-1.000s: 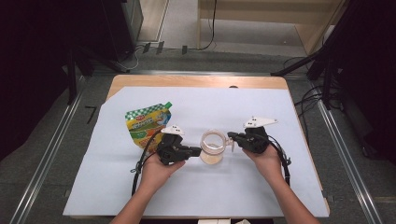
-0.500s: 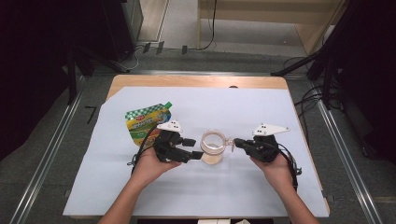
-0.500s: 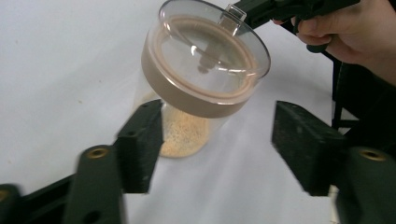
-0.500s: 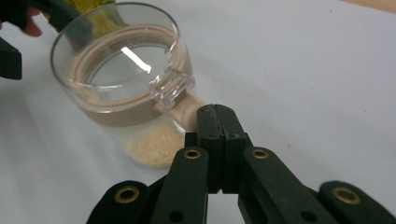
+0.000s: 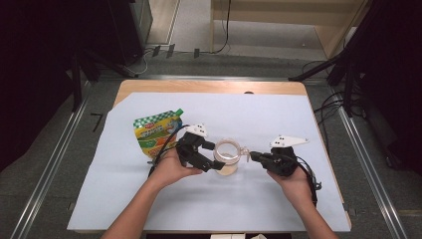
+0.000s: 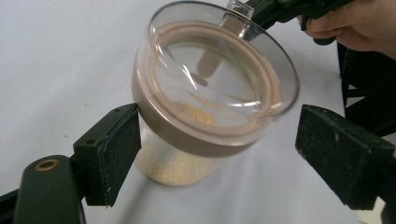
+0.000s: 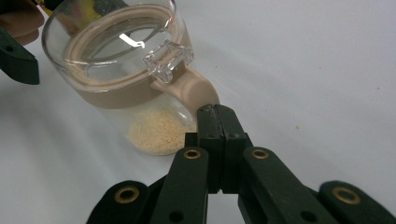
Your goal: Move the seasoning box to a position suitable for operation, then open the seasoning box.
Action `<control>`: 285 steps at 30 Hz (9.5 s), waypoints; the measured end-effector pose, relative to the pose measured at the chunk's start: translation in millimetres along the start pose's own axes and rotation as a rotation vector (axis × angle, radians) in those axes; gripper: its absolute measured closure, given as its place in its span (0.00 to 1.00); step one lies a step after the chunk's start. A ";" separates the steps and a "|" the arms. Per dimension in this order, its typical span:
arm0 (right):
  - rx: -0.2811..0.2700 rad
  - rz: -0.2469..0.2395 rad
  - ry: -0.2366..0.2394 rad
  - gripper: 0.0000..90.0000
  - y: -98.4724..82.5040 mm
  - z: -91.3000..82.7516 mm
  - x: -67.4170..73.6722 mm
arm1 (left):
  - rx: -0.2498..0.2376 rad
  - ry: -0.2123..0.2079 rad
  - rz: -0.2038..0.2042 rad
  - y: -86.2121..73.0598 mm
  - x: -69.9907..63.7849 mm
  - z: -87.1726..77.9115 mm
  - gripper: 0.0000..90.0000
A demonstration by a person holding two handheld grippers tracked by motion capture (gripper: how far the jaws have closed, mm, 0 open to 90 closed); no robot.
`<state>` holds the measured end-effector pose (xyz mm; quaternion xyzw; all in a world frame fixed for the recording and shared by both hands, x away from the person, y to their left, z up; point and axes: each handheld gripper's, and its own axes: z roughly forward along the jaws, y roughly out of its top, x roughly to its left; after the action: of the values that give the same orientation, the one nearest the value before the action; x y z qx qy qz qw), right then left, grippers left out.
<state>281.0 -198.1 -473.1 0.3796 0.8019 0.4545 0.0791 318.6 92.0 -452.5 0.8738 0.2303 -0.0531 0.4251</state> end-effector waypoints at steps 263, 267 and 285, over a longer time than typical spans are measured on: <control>0.033 -0.202 0.281 0.55 -14.4 63.1 99.8 | -0.173 0.230 -0.359 -51.6 17.3 -155.7 1.00; 0.032 -0.194 0.279 0.55 -15.1 65.4 101.2 | -0.137 0.193 -0.366 -43.0 10.9 -154.8 1.00; 0.056 -0.176 0.235 0.63 -17.7 81.4 106.8 | -0.099 0.061 -0.265 -11.9 -23.1 -150.3 1.00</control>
<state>235.3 -76.2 -510.6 0.2541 0.8483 0.4644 0.0135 277.3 205.4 -359.2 0.8148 0.3586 -0.0709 0.4499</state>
